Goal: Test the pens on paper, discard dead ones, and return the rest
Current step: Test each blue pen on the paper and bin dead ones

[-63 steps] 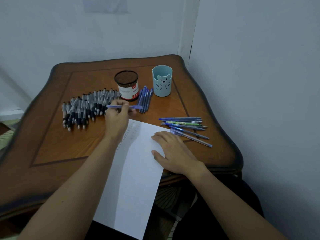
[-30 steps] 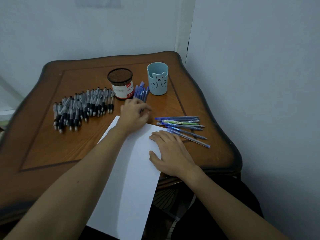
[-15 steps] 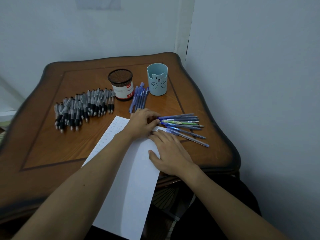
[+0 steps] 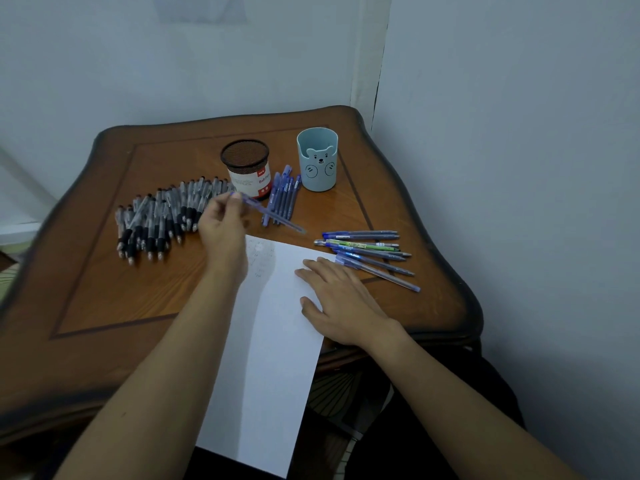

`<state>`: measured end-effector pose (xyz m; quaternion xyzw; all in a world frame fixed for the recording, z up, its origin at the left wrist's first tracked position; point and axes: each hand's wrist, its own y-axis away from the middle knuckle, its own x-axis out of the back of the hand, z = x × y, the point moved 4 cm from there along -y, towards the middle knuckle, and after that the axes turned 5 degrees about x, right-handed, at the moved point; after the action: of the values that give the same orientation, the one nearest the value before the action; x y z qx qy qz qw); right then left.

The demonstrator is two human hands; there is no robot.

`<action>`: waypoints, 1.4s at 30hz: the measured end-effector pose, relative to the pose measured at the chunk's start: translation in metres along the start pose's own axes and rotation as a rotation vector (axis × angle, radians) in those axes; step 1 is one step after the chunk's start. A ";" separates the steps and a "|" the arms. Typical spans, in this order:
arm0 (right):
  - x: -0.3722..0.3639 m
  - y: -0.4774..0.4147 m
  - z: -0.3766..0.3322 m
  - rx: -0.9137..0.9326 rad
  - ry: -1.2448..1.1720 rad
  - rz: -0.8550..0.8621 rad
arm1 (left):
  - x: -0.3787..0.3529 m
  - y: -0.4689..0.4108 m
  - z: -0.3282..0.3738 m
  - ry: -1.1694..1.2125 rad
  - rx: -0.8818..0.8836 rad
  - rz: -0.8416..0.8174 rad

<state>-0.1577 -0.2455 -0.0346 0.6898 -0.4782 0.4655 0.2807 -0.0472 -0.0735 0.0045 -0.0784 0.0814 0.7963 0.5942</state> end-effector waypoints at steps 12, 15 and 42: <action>-0.002 -0.007 -0.008 0.009 0.034 0.010 | 0.035 0.002 -0.002 0.488 0.218 -0.021; -0.003 -0.007 -0.008 0.021 0.034 0.015 | 0.036 0.002 0.002 0.490 0.209 -0.033; -0.005 -0.006 -0.011 0.025 0.030 0.022 | 0.032 0.014 -0.009 -0.429 -0.111 -0.206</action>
<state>-0.1567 -0.2323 -0.0344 0.6809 -0.4756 0.4849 0.2739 -0.0695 -0.0501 -0.0107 0.0517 -0.0989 0.7332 0.6708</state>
